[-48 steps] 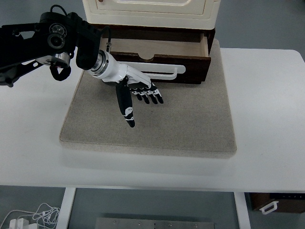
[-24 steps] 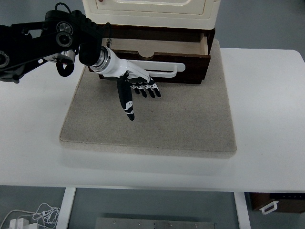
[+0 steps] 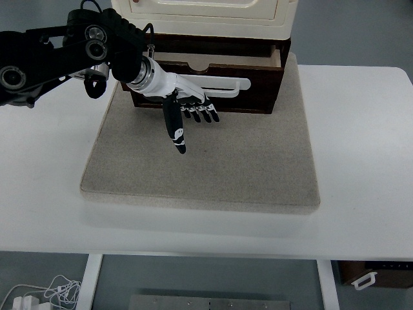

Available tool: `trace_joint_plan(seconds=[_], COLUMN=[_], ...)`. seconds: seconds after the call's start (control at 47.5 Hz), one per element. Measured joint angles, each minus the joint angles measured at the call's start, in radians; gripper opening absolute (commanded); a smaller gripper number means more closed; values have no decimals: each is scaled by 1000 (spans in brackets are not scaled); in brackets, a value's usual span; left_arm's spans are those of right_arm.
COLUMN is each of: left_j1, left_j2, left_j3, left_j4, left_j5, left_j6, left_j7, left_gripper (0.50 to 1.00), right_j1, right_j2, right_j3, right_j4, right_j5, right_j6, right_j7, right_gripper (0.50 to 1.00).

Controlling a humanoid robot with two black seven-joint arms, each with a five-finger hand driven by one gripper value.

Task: Close drawer under combined cabinet
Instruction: 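Press the left hand's fingers against the drawer front, pushing it inward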

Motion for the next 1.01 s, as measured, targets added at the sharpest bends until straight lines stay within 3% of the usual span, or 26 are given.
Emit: trace_joint_plan(seconds=[1.01], left_j1=[16], left_j2=[0], left_j3=[-43], left_j4=[128], left_j5=[8], left_j6=[76], left_j7=[-18], left_gripper=[981], right_j1=[0], right_j2=[0], right_j3=[0], right_j4=[0], right_j5=[0], right_j6=[0], right_j7=[0], right_gripper=[952])
